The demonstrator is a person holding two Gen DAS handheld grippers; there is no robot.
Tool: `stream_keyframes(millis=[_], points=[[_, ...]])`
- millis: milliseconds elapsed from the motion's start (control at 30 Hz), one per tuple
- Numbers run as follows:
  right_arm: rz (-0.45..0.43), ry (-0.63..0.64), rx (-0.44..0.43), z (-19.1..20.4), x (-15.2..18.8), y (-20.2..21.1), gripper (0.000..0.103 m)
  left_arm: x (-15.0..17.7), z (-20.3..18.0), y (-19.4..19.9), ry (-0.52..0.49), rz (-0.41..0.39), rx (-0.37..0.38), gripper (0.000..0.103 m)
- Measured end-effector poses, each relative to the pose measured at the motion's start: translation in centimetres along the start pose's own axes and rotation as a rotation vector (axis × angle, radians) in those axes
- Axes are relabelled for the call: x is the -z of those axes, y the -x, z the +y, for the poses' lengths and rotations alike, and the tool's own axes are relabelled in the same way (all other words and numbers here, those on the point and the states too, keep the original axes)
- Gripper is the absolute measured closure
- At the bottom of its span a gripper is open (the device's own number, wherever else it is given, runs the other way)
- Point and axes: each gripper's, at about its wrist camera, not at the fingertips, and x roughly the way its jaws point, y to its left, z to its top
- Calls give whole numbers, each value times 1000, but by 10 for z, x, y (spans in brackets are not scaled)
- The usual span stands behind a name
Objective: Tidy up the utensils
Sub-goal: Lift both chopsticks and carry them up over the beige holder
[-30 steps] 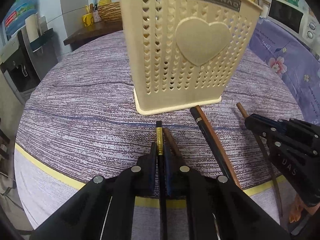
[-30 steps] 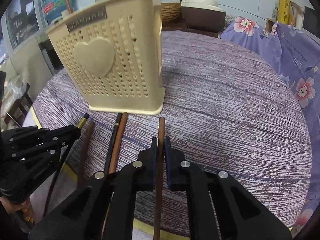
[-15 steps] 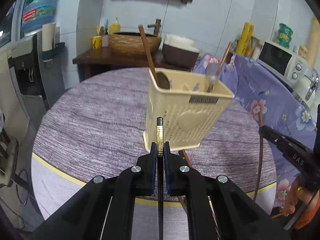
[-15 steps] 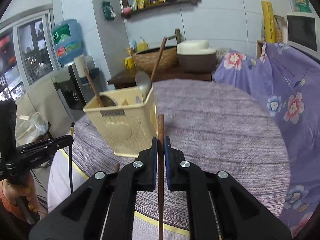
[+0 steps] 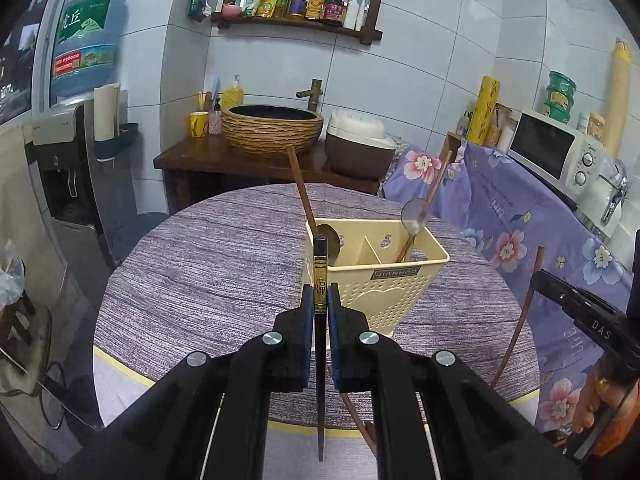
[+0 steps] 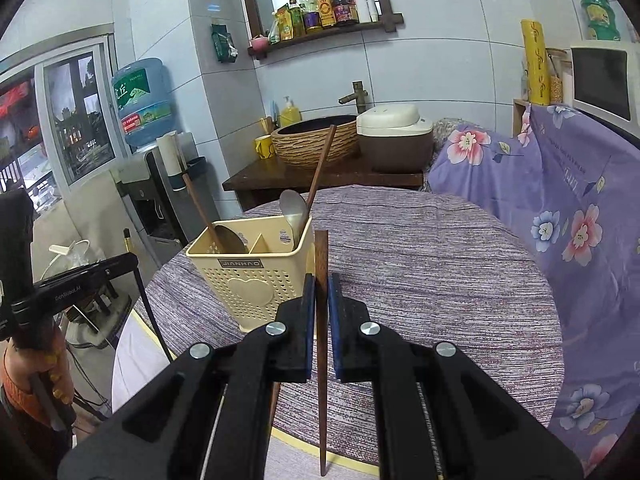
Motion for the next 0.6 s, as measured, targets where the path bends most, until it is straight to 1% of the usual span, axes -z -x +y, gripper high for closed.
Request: stream_keyframes(millis=[333,600], points=[[-28,25,-9,8,-12,7,95,-10,4,7,7,-21,24,95],[-40,38,-27,14,-28,9,95,-26,3,15,-8,-44,37,95]])
